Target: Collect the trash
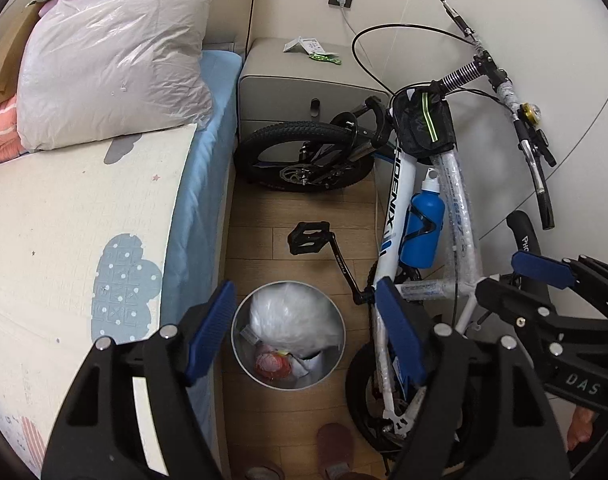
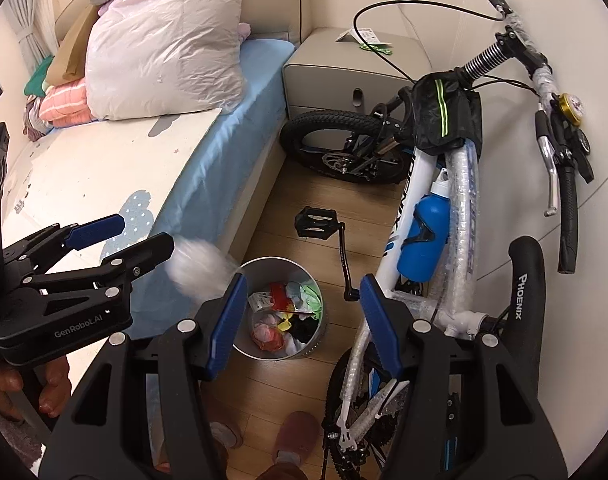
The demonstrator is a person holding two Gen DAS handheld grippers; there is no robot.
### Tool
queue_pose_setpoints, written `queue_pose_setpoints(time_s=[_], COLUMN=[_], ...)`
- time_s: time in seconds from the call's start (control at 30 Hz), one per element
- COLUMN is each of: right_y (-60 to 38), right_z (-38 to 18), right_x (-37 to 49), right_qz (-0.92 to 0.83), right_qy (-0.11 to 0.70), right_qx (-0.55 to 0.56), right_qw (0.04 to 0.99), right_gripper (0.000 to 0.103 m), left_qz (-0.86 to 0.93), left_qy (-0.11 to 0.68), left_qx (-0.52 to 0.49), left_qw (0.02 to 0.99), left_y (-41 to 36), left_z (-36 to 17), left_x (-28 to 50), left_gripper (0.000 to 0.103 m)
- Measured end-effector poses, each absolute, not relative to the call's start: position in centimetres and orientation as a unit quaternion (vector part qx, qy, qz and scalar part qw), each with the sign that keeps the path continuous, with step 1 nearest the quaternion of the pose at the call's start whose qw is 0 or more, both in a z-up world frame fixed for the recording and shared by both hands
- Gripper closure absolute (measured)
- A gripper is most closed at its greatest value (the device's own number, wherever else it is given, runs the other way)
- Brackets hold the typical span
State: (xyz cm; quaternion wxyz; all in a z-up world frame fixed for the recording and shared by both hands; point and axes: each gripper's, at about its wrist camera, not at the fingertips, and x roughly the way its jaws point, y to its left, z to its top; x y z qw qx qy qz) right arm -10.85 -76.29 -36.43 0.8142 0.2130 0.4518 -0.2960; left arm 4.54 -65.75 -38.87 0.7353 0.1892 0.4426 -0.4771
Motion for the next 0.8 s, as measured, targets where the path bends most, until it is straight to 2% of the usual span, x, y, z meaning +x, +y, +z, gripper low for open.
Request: queue_pose_setpoints(time_s=[0.17, 0.23, 0.4, 0.5, 0.7, 0.8], right_y=[-76.1, -75.6, -73.5, -71.4, -64.7, -60.7], right_z=[-35.7, -35.1, -32.5, -29.9, -24.2, -21.4], right_x=[-11.2, -11.0, -9.5, -7.9, -3.7, -1.6], right_qz=[-0.293, -0.286, -0.252, -0.21, -0.105, -0.05], right_qy=[0.452, 0.456, 0.463, 0.465, 0.457, 0.457], right_qx=[0.207, 0.199, 0.159, 0.139, 0.078, 0.043], right_qw=[0.816, 0.819, 0.835, 0.849, 0.88, 0.887], right_gripper=[0.046, 0.039, 0.028, 0.02, 0.007, 0.007], left_qz=[-0.467, -0.459, -0.416, -0.377, -0.282, -0.213], left_qy=[0.448, 0.45, 0.459, 0.453, 0.461, 0.473], left_qx=[0.197, 0.196, 0.194, 0.189, 0.138, 0.1], left_qw=[0.736, 0.74, 0.76, 0.785, 0.83, 0.849], left_y=[-65.3, -64.7, -61.7, -58.4, -49.2, -43.6], left_z=[-38.4, -37.9, -35.0, -31.9, -25.8, -22.9], left_x=[4.2, 4.1, 4.0, 3.9, 4.9, 5.4], left_gripper=[0.03, 0.029, 0.029, 0.024, 0.022, 0.018])
